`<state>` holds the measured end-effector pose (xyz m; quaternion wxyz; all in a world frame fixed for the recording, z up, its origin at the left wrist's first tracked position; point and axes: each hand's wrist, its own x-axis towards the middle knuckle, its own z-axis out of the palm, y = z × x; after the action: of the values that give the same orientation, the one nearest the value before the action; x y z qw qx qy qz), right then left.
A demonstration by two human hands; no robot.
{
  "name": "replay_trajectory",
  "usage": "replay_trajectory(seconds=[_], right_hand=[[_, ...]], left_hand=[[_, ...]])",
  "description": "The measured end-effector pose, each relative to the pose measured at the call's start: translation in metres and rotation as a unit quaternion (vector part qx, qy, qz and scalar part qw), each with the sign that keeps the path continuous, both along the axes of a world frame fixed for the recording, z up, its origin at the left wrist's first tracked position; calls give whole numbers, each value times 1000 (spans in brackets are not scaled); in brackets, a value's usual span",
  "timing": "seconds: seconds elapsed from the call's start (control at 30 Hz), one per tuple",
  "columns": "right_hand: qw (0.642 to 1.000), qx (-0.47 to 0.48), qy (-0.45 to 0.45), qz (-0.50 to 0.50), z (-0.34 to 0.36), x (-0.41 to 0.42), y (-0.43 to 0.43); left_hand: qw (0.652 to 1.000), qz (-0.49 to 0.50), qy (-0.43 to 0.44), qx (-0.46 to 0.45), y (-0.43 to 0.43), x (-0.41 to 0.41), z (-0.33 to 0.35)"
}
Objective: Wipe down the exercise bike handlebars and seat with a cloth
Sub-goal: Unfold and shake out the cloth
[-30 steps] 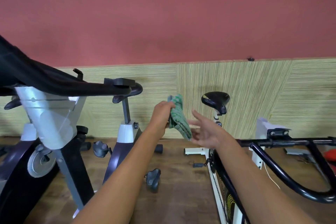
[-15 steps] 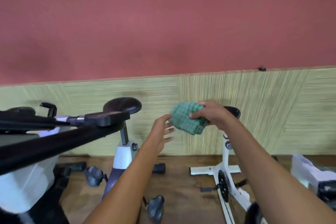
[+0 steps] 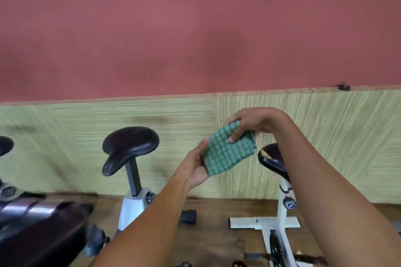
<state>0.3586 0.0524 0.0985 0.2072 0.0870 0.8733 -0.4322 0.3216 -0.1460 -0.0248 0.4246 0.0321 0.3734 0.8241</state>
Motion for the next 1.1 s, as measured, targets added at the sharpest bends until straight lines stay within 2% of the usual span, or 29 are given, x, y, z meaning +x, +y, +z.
replay_trajectory(seconds=[0.1,0.17,0.27,0.37,0.43,0.57,0.67,0.73,0.9,1.03,1.1], right_hand=[[992,-87,36,-86,-26,-63,54],[974,-156,48,-160,-45,-102,87],[929,-250,73,-262,-75,-156,122],[878,-320,112,-336,-103,-200,135],[862,-327,143,-361,-117,-234,141],[850,-305,158,-401,-140,-306,157],[857,-242,163,-424,-151,-348,164],[861,-182,184,-437,-155,-368,166],[870,-35,219,-441,-157,-407,171],[882,74,208,-416,-161,-418,172],[882,141,216,-393,-167,-417,173]], left_hand=[[998,16,51,-29,44,-74,-3],[991,41,89,-88,78,-126,2],[960,104,162,-205,121,-201,1],[932,129,226,-251,149,-256,2],[914,146,256,-278,166,-295,0],[891,163,259,-337,190,-367,-10],[873,148,255,-389,199,-406,-24],[843,175,295,-416,205,-424,-31],[733,236,387,-507,224,-449,-37],[712,237,404,-524,228,-458,-40],[687,239,430,-535,227,-458,-45]])
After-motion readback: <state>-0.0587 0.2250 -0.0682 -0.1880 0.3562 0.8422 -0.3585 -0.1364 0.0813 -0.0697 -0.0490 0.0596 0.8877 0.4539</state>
